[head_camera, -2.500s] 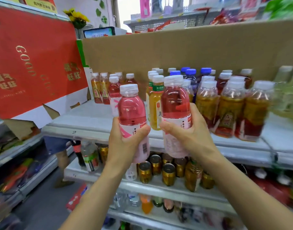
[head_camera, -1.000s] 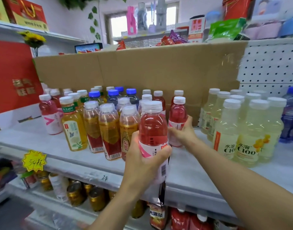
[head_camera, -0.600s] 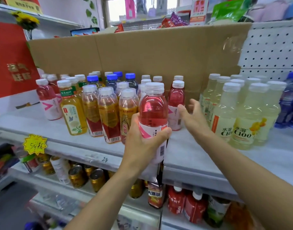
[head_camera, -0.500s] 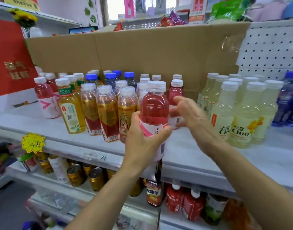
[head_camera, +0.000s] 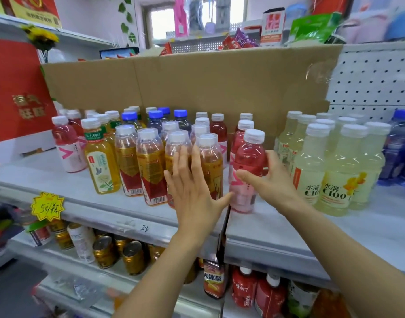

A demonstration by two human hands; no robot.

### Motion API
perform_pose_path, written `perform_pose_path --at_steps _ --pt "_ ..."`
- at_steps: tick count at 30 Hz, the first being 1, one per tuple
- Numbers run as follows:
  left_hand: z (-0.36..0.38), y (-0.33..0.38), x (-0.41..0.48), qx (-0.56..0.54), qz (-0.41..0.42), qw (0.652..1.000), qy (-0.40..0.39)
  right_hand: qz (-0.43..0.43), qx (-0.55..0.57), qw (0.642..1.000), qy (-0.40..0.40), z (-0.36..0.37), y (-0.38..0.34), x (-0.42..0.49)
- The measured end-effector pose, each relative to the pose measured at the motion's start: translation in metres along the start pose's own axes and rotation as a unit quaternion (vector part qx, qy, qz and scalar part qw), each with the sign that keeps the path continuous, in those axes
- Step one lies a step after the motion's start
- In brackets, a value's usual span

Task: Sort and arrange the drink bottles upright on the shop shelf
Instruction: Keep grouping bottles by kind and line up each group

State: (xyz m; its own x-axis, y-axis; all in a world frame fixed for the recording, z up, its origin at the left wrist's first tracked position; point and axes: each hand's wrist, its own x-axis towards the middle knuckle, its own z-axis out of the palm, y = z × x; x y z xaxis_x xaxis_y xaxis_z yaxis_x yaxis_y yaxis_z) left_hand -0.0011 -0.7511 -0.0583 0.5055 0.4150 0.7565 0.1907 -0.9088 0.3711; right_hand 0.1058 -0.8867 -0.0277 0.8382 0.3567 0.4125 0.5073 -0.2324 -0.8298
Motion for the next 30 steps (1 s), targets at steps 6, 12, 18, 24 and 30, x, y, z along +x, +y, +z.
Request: perform_pose_path --at_steps 6,12,18,24,30 --pt "0.007 -0.018 0.000 0.021 0.006 1.000 0.003 0.003 -0.035 0.999 -0.004 0.025 0.004 0.042" --pt "0.002 -0.015 0.000 0.014 0.009 1.000 -0.022 0.014 -0.045 0.999 -0.007 0.030 0.007 0.053" --pt "-0.008 -0.018 0.002 -0.011 0.025 0.999 -0.044 0.044 -0.017 0.999 -0.023 0.039 0.016 0.045" --pt "-0.018 -0.028 0.004 -0.021 0.058 0.997 -0.054 0.018 -0.061 0.995 0.076 0.050 -0.006 0.032" --pt "-0.035 -0.059 -0.001 -0.095 0.096 0.989 -0.067 -0.167 0.040 0.969 0.179 0.061 -0.056 -0.008"
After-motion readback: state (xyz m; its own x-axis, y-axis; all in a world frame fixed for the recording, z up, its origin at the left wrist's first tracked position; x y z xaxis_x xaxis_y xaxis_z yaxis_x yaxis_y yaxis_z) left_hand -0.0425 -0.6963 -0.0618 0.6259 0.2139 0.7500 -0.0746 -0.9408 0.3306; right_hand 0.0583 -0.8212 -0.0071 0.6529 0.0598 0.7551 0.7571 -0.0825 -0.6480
